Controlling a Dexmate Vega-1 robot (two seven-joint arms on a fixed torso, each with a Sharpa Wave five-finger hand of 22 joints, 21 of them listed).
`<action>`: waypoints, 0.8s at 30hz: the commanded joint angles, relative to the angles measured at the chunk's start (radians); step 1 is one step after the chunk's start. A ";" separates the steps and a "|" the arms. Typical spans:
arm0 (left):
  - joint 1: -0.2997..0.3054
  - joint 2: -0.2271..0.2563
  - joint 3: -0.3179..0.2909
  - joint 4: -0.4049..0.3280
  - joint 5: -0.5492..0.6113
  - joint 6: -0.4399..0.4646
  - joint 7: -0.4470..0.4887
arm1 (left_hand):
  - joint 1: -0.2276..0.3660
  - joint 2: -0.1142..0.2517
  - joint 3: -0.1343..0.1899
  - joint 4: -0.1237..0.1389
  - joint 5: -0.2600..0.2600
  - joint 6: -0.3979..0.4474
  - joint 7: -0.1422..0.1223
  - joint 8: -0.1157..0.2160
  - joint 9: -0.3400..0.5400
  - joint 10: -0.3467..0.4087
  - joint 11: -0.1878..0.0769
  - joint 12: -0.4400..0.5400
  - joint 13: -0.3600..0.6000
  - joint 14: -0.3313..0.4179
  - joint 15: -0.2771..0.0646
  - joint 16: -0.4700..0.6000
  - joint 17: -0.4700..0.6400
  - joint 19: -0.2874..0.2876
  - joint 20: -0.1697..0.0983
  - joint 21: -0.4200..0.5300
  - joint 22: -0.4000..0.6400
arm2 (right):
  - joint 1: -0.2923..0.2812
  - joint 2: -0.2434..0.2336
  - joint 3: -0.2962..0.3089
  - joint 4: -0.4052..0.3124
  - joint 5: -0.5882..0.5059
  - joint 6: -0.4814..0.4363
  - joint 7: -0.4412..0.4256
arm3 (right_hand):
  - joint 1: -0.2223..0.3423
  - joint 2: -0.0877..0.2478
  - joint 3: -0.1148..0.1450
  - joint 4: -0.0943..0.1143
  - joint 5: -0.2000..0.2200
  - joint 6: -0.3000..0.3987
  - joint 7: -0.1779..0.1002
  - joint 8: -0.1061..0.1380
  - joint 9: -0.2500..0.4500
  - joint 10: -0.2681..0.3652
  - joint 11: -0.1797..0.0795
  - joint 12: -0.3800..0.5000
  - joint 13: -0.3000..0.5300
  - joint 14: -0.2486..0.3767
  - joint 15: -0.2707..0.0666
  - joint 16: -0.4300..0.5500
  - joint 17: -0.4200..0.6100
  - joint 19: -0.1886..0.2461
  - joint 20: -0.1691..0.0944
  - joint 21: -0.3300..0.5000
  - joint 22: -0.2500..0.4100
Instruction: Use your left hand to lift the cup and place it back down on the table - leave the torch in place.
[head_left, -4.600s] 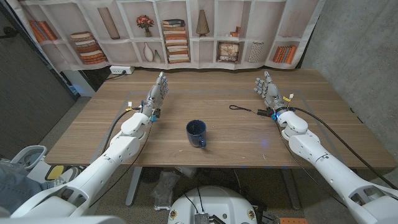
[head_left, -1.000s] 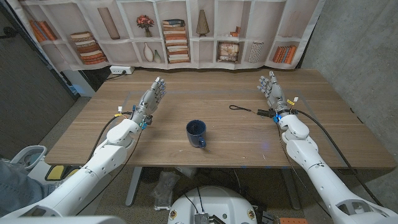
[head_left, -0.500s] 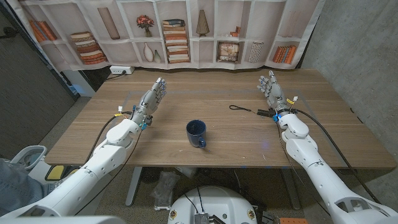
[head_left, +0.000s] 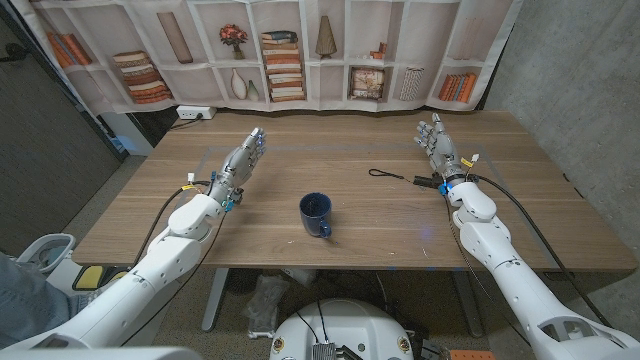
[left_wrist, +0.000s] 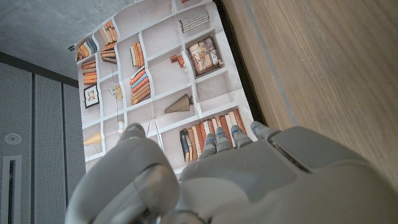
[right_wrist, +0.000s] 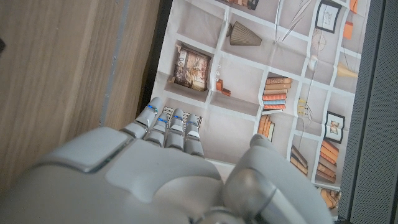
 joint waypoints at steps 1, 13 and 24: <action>0.012 -0.002 -0.003 0.025 0.022 -0.047 0.002 | 0.031 -0.004 0.006 -0.022 0.010 -0.015 0.003 -0.004 0.005 -0.009 -0.001 -0.003 0.004 0.000 0.004 0.001 0.003 -0.014 0.001 -0.003 0.001 | 0.010 -0.001 -0.009 -0.003 -0.015 -0.020 -0.013 | 0.010 0.010 0.005 -0.005 0.000 0.005 0.002 0.003 0.002 -0.001 0.003 0.000 0.003 0.001 0.002 0.000 0.004 0.001 -0.033 -0.003 0.004; 0.002 -0.013 0.002 0.058 0.032 -0.094 -0.016 | 0.091 -0.021 0.011 -0.062 0.011 -0.034 0.009 -0.007 0.006 -0.019 0.003 -0.005 0.005 -0.007 0.011 -0.001 0.003 -0.023 0.008 -0.005 0.002 | 0.018 -0.002 -0.009 -0.004 -0.023 -0.040 -0.022 | 0.018 0.015 0.008 -0.010 -0.001 0.003 0.002 0.002 0.002 -0.001 0.002 -0.001 0.003 0.002 0.002 0.000 0.004 0.003 -0.032 -0.008 0.005; -0.009 -0.027 0.010 0.088 0.019 -0.122 -0.053 | 0.116 -0.035 0.010 -0.080 0.013 -0.036 0.008 -0.005 0.006 -0.020 0.004 -0.005 0.006 -0.007 0.012 0.000 0.003 -0.028 0.015 -0.005 0.002 | 0.010 -0.006 -0.002 -0.017 -0.021 -0.036 -0.027 | 0.021 0.016 0.008 -0.012 -0.004 0.003 0.001 0.001 0.002 -0.001 0.002 0.000 0.003 0.005 0.004 0.001 0.004 0.005 -0.031 -0.012 0.005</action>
